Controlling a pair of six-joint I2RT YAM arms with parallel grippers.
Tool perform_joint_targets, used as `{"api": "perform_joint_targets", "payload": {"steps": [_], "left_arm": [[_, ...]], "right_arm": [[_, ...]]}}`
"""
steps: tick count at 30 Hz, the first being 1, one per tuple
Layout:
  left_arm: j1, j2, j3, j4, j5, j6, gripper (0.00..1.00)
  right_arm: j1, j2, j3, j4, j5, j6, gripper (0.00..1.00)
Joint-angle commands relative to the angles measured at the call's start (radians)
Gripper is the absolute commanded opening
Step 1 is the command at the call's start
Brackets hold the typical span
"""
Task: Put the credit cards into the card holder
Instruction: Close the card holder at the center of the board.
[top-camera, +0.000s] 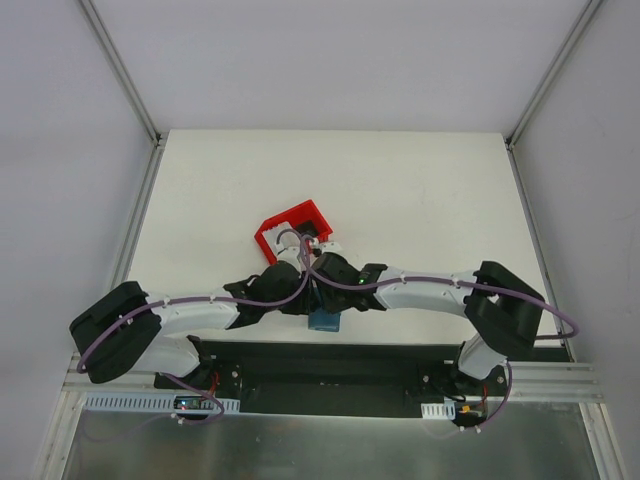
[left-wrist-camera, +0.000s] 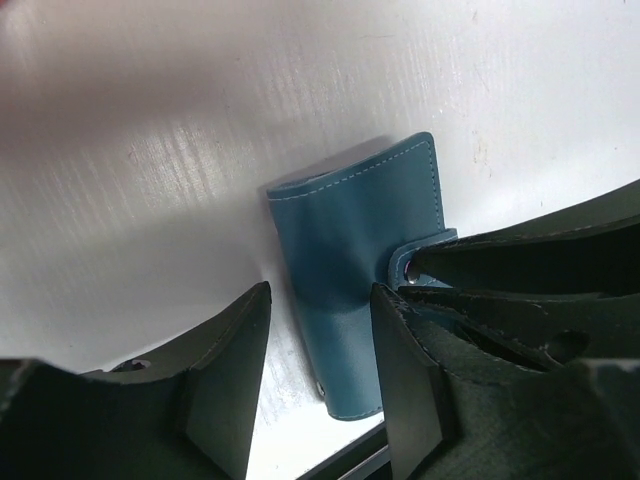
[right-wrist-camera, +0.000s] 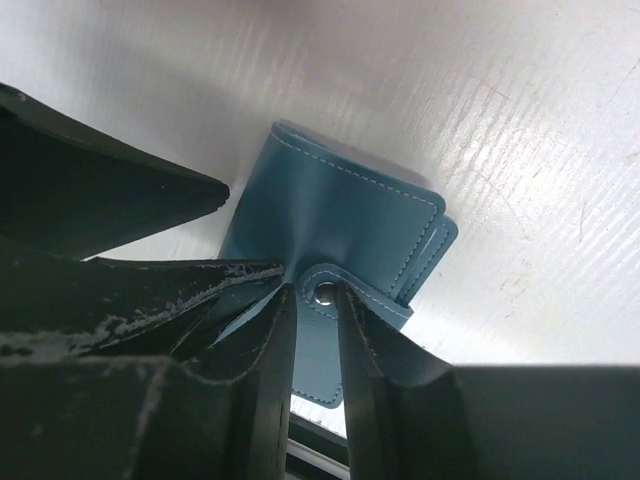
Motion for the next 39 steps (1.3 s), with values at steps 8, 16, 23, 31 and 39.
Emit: {"api": "perform_joint_targets", "payload": {"steps": [8,16,23,31,39], "left_arm": [[-0.012,-0.026,-0.035,-0.126,-0.042,0.033,0.53],[-0.01,0.008,0.035,-0.137,-0.051,0.067,0.55],[-0.012,0.039,0.077,-0.142,-0.061,0.076,0.55],[-0.009,0.086,0.101,-0.14,-0.067,0.085,0.54],[-0.009,0.097,0.085,-0.128,-0.053,0.082,0.52]], "right_arm": [[-0.001,-0.196,-0.106,0.015,0.092,0.013,0.31],[-0.03,-0.221,-0.178,0.056,0.057,0.048,0.29],[-0.03,-0.19,-0.171,0.102,0.025,0.056,0.27],[-0.032,-0.149,-0.157,0.128,0.002,0.051,0.26],[-0.03,-0.123,-0.152,0.13,0.0,0.048,0.24]]}}
